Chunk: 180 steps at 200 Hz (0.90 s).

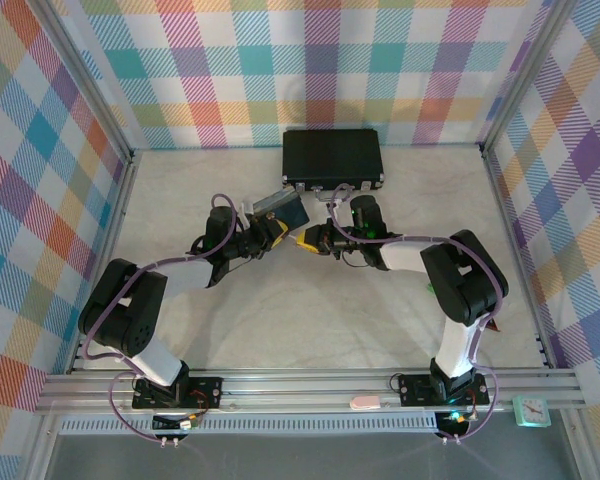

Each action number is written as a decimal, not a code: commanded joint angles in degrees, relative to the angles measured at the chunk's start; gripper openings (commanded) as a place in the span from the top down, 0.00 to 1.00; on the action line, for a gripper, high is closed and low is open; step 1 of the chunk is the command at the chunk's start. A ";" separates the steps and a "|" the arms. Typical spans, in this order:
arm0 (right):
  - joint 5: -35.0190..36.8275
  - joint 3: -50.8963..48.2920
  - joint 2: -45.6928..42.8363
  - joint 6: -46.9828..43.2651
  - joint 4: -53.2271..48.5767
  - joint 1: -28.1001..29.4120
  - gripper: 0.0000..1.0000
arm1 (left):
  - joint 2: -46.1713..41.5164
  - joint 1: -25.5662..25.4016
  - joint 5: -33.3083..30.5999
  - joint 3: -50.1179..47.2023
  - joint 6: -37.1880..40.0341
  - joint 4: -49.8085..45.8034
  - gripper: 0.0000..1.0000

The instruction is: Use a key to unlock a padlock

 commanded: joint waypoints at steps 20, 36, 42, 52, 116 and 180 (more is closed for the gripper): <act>10.92 -1.19 -1.02 11.83 12.88 2.49 1.00 | -1.69 -4.15 9.06 0.95 -0.63 2.53 1.00; 11.97 -2.43 -0.76 15.60 16.08 2.88 1.00 | -1.96 -4.77 7.19 0.22 -1.03 3.34 1.00; 12.15 -2.75 -0.54 17.00 17.46 3.05 1.00 | -1.93 -5.02 6.63 0.04 -1.29 3.86 1.00; 12.09 -3.05 0.04 19.13 19.75 3.32 1.00 | -1.71 -5.43 5.94 -0.15 -1.58 4.58 1.00; 8.82 -1.03 6.68 30.08 31.80 3.42 1.00 | -0.61 -6.50 7.71 -0.18 -2.35 7.67 1.00; 6.33 -1.84 2.70 23.38 23.09 3.03 1.00 | -2.16 -3.19 7.24 -0.72 -1.43 4.91 1.00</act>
